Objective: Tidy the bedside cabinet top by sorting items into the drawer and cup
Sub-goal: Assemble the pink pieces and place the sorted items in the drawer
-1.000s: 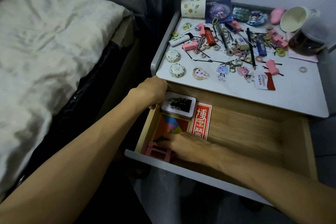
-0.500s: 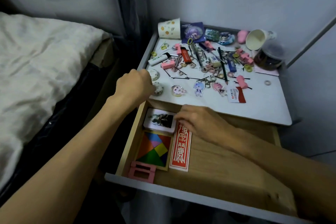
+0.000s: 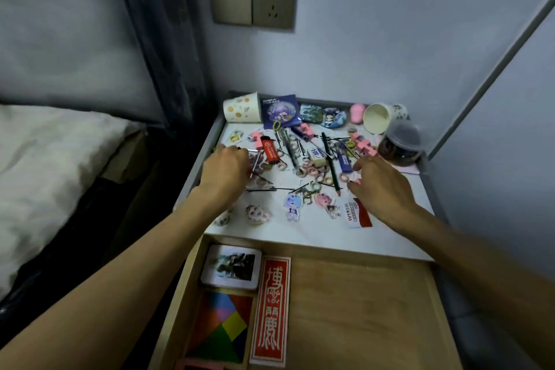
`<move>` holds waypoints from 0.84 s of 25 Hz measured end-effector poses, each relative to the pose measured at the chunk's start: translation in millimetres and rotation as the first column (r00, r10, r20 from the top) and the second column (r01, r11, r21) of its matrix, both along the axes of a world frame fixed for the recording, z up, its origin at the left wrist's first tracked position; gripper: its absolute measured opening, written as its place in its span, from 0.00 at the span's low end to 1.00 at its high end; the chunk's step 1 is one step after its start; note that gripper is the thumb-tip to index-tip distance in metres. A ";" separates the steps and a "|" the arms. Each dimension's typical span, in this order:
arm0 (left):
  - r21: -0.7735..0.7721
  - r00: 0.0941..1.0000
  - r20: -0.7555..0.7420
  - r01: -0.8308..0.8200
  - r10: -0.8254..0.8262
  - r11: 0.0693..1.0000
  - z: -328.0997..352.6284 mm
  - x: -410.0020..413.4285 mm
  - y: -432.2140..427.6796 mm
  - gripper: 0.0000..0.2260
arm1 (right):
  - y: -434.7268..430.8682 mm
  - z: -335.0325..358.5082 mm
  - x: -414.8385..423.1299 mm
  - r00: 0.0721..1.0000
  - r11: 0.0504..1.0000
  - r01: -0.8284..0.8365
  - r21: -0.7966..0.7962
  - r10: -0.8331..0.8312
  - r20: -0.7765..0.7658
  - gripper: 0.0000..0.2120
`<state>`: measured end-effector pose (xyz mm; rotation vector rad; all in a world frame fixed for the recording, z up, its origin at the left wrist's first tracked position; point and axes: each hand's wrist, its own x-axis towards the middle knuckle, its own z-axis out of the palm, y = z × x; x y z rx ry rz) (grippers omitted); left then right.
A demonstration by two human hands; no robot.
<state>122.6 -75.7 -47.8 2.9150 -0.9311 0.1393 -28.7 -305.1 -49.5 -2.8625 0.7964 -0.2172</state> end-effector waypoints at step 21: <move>-0.697 0.826 -0.554 -0.394 -0.102 0.599 34.8 -39.0 60.9 0.03 | 82.8 20.3 165.6 0.969 0.930 -0.247 0.271 0.237 0.069 0.15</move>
